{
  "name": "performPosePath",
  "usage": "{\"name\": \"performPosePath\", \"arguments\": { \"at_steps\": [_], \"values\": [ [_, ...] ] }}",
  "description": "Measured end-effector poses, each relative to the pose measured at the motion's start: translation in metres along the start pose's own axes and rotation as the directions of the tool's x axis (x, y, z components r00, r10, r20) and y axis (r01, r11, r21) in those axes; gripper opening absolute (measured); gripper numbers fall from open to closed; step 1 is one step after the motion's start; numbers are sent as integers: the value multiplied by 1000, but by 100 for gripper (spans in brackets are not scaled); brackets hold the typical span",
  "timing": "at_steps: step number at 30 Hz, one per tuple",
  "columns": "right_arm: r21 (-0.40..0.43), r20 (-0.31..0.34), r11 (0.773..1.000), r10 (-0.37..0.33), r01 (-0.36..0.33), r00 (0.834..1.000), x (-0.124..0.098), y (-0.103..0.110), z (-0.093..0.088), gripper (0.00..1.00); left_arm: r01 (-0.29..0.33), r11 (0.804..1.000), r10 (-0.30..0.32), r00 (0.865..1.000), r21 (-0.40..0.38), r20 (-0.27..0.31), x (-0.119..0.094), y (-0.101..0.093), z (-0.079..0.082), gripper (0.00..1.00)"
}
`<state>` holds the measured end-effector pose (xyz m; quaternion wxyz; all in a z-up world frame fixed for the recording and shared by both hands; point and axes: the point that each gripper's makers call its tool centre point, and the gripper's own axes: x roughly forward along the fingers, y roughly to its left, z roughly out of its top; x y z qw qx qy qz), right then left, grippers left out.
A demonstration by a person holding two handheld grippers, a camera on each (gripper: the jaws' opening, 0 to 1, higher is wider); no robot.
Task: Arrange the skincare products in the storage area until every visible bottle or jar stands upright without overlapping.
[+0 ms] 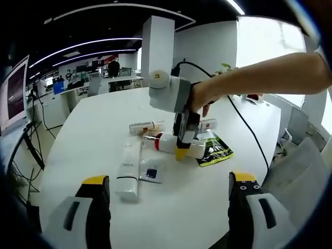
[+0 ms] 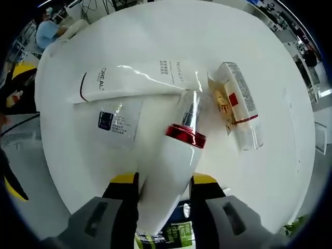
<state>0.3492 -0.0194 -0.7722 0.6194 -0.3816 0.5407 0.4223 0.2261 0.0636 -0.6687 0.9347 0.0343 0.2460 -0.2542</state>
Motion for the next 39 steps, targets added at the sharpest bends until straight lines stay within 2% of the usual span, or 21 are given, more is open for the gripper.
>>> {"name": "performPosePath", "arguments": {
  "at_steps": [3, 7, 9, 13, 15, 17, 19, 22, 23, 25, 29, 34, 36, 39],
  "values": [
    [51, -17, 999, -5, 6, 1000, 0, -2, -2, 36, 12, 1000, -12, 1000, 7, -7, 0, -3, -2, 90],
    [76, -14, 997, -9, 10, 1000, 0, -5, 0, 34, 22, 999, -22, 1000, 23, -16, 1, -7, -3, 89],
    [89, -11, 996, -11, 12, 1000, 0, -4, -1, 33, 53, 998, -53, 999, 17, -12, 3, -13, -1, 89],
    [104, -11, 994, -15, 16, 1000, -1, -2, -1, 32, 45, 999, -45, 999, 16, -9, 5, -7, 3, 88],
    [124, -2, 992, -19, 19, 1000, -1, -1, -1, 31, 61, 998, -61, 998, 1, 5, 4, -5, 9, 88],
    [126, 1, 992, -20, 20, 1000, -1, -1, 0, 30, 50, 999, -50, 999, 2, 9, 3, 1, 14, 88],
    [130, 2, 991, -20, 20, 1000, -1, 0, 1, 30, 35, 998, -35, 999, 44, 1, 2, 6, 20, 88],
    [123, 2, 992, -21, 21, 1000, 0, 0, 1, 28, 26, 996, -28, 999, 91, 31, 3, 12, 41, 88],
    [125, 3, 992, -21, 20, 1000, 0, 0, 1, 28, 25, 995, -28, 999, 92, 32, 4, 13, 43, 89],
    [125, 8, 992, -21, 20, 1000, -1, 0, 0, 28, 19, 993, -24, 999, 115, 40, 13, 24, 55, 88],
    [131, 31, 991, -25, 20, 999, 0, 0, -1, 28, 39, 989, -44, 998, 145, 35, 27, 36, 67, 87],
    [137, 38, 990, -26, 21, 999, -1, 1, -1, 28, 40, 994, -43, 998, 100, 36, 51, 41, 73, 87],
    [139, 40, 990, -26, 20, 999, 0, 1, -1, 28, 47, 996, -50, 998, 76, 39, 58, 38, 73, 86],
    [145, 42, 989, -26, 20, 999, -1, 1, -1, 28, 50, 997, -53, 998, 66, 43, 73, 36, 73, 82]
  ]
}}
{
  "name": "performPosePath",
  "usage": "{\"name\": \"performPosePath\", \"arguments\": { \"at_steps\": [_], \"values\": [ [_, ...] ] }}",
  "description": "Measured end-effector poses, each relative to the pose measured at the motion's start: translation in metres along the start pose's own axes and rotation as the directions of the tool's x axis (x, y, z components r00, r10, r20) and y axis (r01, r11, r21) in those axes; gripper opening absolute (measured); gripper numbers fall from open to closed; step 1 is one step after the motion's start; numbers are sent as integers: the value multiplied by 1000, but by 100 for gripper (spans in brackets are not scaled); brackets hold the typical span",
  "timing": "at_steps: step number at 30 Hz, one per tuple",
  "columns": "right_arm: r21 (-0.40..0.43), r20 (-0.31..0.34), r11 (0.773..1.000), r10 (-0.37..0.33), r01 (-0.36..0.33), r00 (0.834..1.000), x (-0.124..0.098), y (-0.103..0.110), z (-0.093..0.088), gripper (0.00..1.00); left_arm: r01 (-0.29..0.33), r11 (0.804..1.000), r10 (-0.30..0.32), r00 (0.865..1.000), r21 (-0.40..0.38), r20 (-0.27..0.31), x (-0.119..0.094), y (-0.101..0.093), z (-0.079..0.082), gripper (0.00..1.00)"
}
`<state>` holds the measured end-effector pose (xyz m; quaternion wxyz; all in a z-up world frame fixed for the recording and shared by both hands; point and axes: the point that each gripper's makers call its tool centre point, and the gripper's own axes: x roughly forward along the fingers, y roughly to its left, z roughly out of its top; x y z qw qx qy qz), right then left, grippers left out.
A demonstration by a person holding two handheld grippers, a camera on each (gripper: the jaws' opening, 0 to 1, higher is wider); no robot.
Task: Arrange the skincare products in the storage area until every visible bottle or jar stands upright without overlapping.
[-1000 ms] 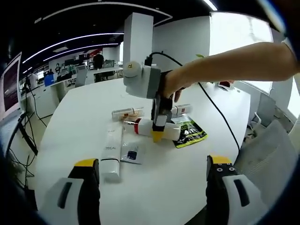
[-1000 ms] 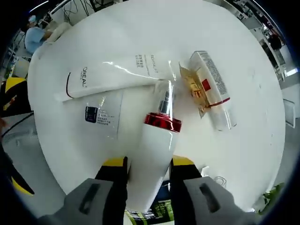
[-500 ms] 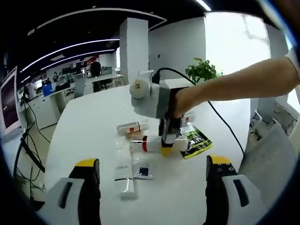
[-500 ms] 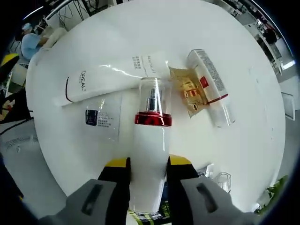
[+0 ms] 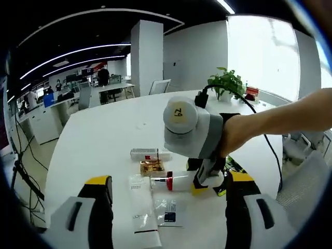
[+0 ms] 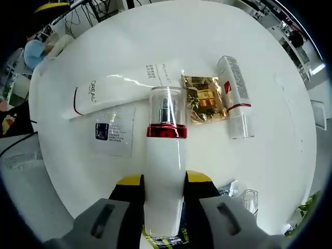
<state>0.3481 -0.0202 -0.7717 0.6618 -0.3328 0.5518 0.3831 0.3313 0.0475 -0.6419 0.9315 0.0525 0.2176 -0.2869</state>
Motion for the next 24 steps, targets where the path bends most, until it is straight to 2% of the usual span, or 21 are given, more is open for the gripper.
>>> {"name": "performPosePath", "arguments": {
  "at_steps": [2, 4, 5, 7, 9, 10, 12, 14, 16, 18, 21, 24],
  "values": [
    [3, 1, 1000, 0, 0, 1000, 0, -1, 0, 28, -15, 999, 15, 1000, -45, -4, 8, 2, -3, 78],
    [4, -3, 1000, -1, 1, 1000, 0, -1, 1, 27, -23, 995, 25, 999, -101, 23, 9, 1, -2, 79],
    [3, -1, 1000, 0, 0, 1000, 0, -1, 0, 27, 9, 995, -6, 999, -99, 34, 13, -3, -3, 79],
    [10, 10, 1000, 5, -5, 1000, 0, -2, 0, 27, 28, 994, -25, 999, -109, 27, 13, -2, -4, 78],
    [12, 15, 1000, 5, -5, 1000, -1, 0, -2, 27, 44, 995, -36, 996, -90, 82, 11, -2, 4, 82],
    [14, 17, 1000, 5, -5, 1000, -2, 0, -2, 27, 57, 990, -45, 995, -126, 91, 11, -2, 4, 83],
    [24, 19, 1000, 10, -10, 1000, -2, -1, -2, 27, 94, 982, -81, 993, -166, 83, 13, -4, -2, 82],
    [28, 26, 999, 23, -23, 999, -2, -2, -2, 27, 97, 980, -88, 994, -175, 60, 15, -3, -10, 79],
    [112, 73, 991, 63, -71, 995, -3, -1, 0, 26, 96, 982, -90, 995, -163, 44, 17, -2, -15, 77],
    [202, 143, 965, 138, -165, 980, -7, 2, 0, 26, 105, 978, -100, 994, -180, 39, 18, -3, -18, 73],
    [260, 195, 937, 184, -232, 963, -10, 1, -1, 26, 146, 964, -145, 989, -221, 22, 18, -11, -23, 66],
    [299, 240, 909, 222, -290, 945, -9, -5, 4, 26, 152, 967, -151, 988, -206, 19, 18, -15, -25, 64]
  ]
}}
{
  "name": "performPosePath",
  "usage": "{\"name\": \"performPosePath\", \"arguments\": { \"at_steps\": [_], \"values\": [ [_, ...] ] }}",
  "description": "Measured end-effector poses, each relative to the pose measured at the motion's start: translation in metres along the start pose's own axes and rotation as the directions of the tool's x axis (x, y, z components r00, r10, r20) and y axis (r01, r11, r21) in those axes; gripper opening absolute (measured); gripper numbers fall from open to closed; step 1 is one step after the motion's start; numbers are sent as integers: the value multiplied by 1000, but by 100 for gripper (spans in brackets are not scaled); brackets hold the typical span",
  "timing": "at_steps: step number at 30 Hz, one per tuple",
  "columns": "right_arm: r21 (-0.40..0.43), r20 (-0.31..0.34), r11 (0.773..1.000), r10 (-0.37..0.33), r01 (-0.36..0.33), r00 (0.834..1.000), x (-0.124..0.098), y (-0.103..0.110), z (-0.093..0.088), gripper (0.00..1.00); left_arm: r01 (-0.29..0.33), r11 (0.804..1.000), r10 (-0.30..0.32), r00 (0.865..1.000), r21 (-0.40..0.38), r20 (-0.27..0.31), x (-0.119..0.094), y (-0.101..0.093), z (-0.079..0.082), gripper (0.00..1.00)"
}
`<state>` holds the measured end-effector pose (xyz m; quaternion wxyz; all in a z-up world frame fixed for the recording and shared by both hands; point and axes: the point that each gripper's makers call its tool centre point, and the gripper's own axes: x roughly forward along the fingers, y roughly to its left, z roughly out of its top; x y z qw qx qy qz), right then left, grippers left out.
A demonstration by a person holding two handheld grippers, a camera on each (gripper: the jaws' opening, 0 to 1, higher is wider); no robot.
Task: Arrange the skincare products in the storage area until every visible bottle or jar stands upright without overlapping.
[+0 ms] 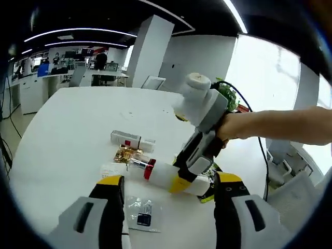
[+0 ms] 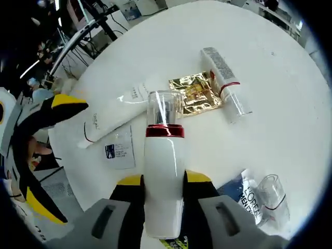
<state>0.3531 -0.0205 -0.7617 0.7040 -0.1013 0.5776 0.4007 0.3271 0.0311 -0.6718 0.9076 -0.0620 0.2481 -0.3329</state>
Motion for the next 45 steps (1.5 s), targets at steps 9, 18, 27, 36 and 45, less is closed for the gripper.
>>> {"name": "performPosePath", "arguments": {
  "at_steps": [9, 18, 27, 36, 45],
  "values": [
    [269, 202, 940, 159, -211, 966, -9, -6, -2, 26, 20, 1000, -20, 1000, -17, -3, -2, -13, -1, 61],
    [273, 445, 870, 265, -411, 855, -36, 15, -3, 26, 70, 995, -71, 997, -68, -6, 2, -19, -3, 59],
    [133, 459, 916, 282, -379, 843, -56, 55, -31, 26, 179, 972, -169, 983, -150, 76, 3, -38, 11, 60],
    [14, 532, 918, 330, -397, 780, -79, 95, -38, 27, 248, 957, -236, 967, -148, 92, 4, -58, 14, 58],
    [-59, 593, 909, 364, -412, 719, -100, 117, -46, 27, 396, 905, -374, 915, -157, 152, -1, -87, 26, 51]
  ]
}}
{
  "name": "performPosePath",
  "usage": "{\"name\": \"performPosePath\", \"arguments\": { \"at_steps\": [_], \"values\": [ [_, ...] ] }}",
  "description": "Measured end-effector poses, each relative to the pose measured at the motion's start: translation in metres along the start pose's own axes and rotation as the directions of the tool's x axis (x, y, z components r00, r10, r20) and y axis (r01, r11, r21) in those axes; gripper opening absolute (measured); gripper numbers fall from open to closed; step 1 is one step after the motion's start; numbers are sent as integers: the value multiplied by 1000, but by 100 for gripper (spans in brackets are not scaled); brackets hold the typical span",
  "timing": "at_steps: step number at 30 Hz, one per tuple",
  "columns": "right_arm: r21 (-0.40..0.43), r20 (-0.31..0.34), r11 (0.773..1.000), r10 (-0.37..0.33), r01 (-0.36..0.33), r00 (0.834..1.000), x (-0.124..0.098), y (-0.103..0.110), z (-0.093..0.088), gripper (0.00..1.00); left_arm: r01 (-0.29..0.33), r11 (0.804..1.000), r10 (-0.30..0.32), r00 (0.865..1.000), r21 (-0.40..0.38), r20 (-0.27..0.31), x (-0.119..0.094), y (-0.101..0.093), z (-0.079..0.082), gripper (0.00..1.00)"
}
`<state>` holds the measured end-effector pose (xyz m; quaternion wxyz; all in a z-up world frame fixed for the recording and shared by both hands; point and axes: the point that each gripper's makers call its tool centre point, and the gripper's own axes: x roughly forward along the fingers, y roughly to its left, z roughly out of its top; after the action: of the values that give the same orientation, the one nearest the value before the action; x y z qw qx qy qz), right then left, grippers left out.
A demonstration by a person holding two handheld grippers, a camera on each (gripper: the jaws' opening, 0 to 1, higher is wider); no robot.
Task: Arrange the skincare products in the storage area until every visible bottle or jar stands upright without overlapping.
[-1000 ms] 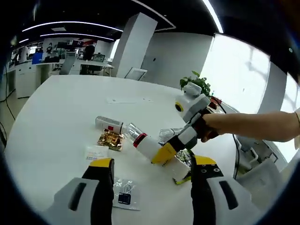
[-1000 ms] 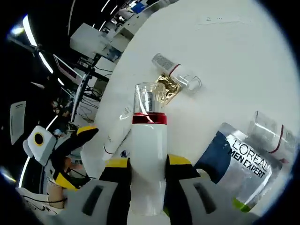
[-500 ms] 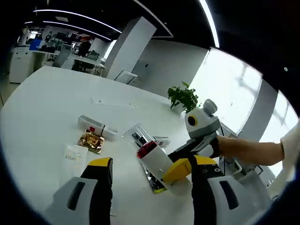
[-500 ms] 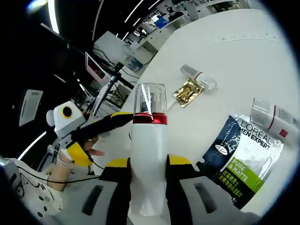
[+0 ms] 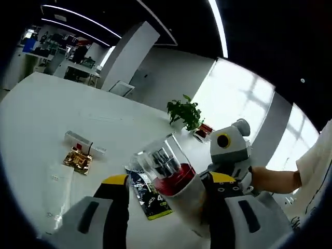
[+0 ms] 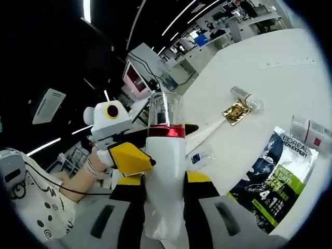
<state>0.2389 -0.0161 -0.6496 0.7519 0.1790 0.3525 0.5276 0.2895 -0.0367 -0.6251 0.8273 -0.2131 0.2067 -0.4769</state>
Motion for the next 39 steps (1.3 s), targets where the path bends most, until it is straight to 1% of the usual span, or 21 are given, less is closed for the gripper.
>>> {"name": "performPosePath", "arguments": {
  "at_steps": [1, 2, 3, 5, 7, 8, 10, 11, 14, 16, 18, 19, 25, 27, 29, 30, 31, 33, 36, 37, 39],
  "values": [
    [1, 8, 1000, 7, -7, 1000, -1, 0, 1, 27, 33, 999, -32, 999, -11, 4, 1, -5, 0, 50],
    [-3, 25, 1000, 16, -16, 1000, -3, 2, 3, 27, 44, 999, -44, 999, -13, 2, 2, -10, -2, 49],
    [-1, 25, 1000, 21, -21, 999, -4, 3, 2, 27, 48, 999, -48, 999, -15, 1, 3, -12, -3, 49],
    [-12, 44, 1000, 20, -20, 999, -7, 5, 3, 27, 66, 998, -65, 998, -17, 7, 5, -15, -2, 49],
    [-5, 61, 1000, 25, -25, 998, -10, 6, 3, 27, 91, 996, -91, 996, -21, 7, 5, -19, -2, 47],
    [-5, 77, 1000, 29, -29, 997, -11, 8, 3, 27, 111, 993, -110, 994, -38, 12, 6, -22, -1, 46],
    [-14, 87, 999, 39, -38, 995, -12, 8, 3, 27, 156, 987, -155, 988, -36, 17, 7, -29, -1, 42],
    [-15, 88, 999, 40, -39, 995, -12, 9, 2, 27, 160, 986, -160, 987, -36, 15, 8, -29, -1, 41],
    [-45, 87, 998, 52, -48, 995, -11, 13, -1, 27, 206, 978, -206, 979, -41, 10, 13, -46, -6, 41],
    [-60, 96, 997, 60, -54, 994, -11, 13, -1, 27, 208, 977, -208, 978, -43, 2, 15, -46, -9, 42],
    [-44, 113, 997, 71, -66, 991, -13, 13, 0, 27, 204, 978, -205, 979, -40, -11, 15, -42, -10, 38],
    [-39, 117, 997, 70, -66, 991, -13, 12, 0, 27, 202, 979, -203, 979, -37, -11, 15, -40, -10, 39],
    [-42, 119, 997, 75, -71, 990, -13, 13, -2, 27, 207, 977, -208, 978, -45, -15, 15, -36, -9, 37],
    [-45, 117, 996, 79, -75, 990, -13, 13, -3, 27, 205, 978, -206, 978, -45, -20, 15, -38, -12, 37],
    [-57, 116, 996, 76, -69, 990, -13, 12, -3, 27, 195, 980, -196, 980, -48, -27, 15, -39, -14, 36],
    [-84, 106, 995, 64, -55, 992, -12, 10, -5, 27, 186, 982, -187, 982, -43, -33, 15, -36, -15, 36],
    [-91, 103, 995, 59, -49, 993, -11, 8, -5, 27, 176, 984, -177, 983, -35, -39, 15, -33, -15, 36],
    [-103, 92, 994, 56, -46, 994, -11, 7, -7, 28, 165, 986, -167, 984, -32, -57, 16, -33, -17, 35],
    [-148, 83, 989, 32, -20, 996, -10, 4, -8, 28, 139, 989, -142, 986, -41, -83, 18, -33, -20, 34],
    [-153, 84, 988, 32, -19, 996, -10, 6, -10, 28, 134, 991, -134, 987, -8, -86, 18, -34, -19, 33],
    [-164, 90, 986, 29, -14, 996, -11, 5, -8, 28, 131, 991, -129, 988, 20, -80, 19, -38, -18, 33]
  ]
}}
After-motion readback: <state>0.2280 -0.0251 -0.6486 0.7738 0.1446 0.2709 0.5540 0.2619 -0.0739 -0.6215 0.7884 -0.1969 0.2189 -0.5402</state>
